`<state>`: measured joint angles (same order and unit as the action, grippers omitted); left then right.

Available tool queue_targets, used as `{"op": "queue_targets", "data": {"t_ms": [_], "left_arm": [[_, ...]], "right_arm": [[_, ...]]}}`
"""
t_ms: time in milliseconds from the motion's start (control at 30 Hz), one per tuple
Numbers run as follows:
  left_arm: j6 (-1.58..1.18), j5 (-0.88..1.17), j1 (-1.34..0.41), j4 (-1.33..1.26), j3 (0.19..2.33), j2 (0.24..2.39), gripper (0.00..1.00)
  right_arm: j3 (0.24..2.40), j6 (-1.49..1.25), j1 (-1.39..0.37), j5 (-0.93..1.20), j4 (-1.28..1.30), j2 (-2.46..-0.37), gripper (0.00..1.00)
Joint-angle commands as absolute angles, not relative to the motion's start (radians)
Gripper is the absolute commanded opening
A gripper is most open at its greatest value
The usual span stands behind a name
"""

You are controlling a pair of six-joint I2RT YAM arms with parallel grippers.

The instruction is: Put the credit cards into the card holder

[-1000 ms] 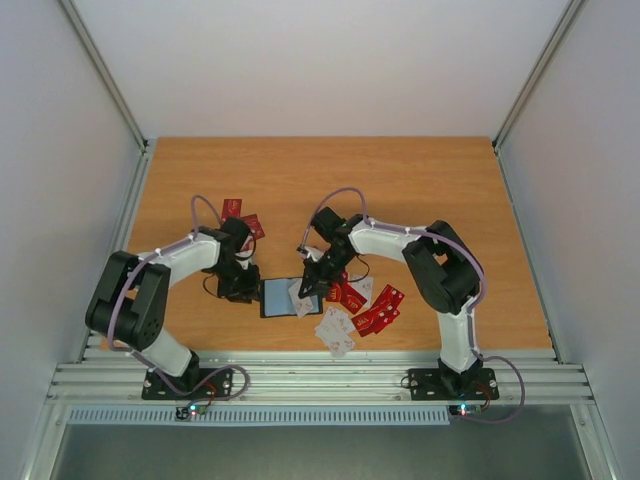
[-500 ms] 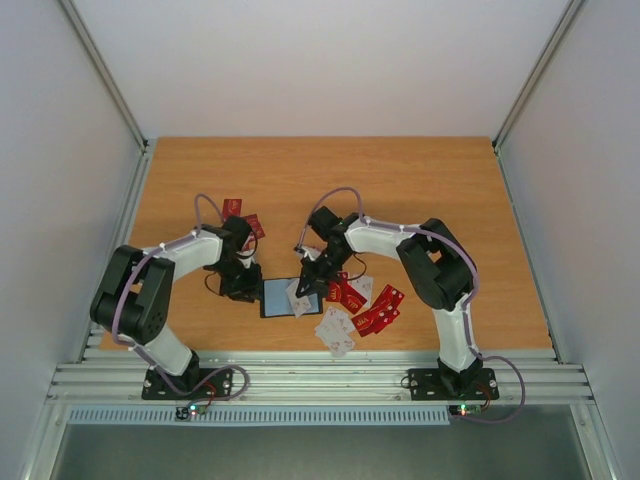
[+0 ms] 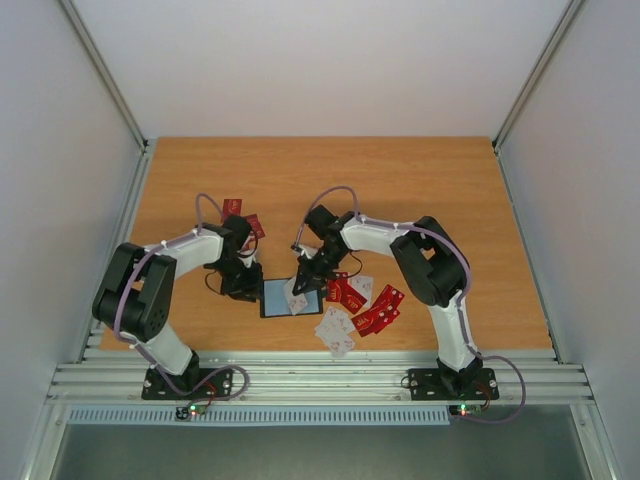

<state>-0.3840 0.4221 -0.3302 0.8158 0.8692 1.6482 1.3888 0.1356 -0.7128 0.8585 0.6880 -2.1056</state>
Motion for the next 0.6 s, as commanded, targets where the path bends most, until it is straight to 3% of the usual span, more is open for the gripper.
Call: {"op": "queue_targets", "data": {"t_ms": [0, 567], "left_arm": [[-0.365, 0.435, -0.327, 0.797, 0.876, 1.677, 0.23], [-0.390, 0.502, -0.328, 0.762, 0.833, 1.678, 0.22]], "right_arm": [[1.407, 0.132, -0.717, 0.862, 0.659, -2.126, 0.01], [1.268, -0.044, -0.721, 0.856, 0.395, -2.089, 0.01]]}}
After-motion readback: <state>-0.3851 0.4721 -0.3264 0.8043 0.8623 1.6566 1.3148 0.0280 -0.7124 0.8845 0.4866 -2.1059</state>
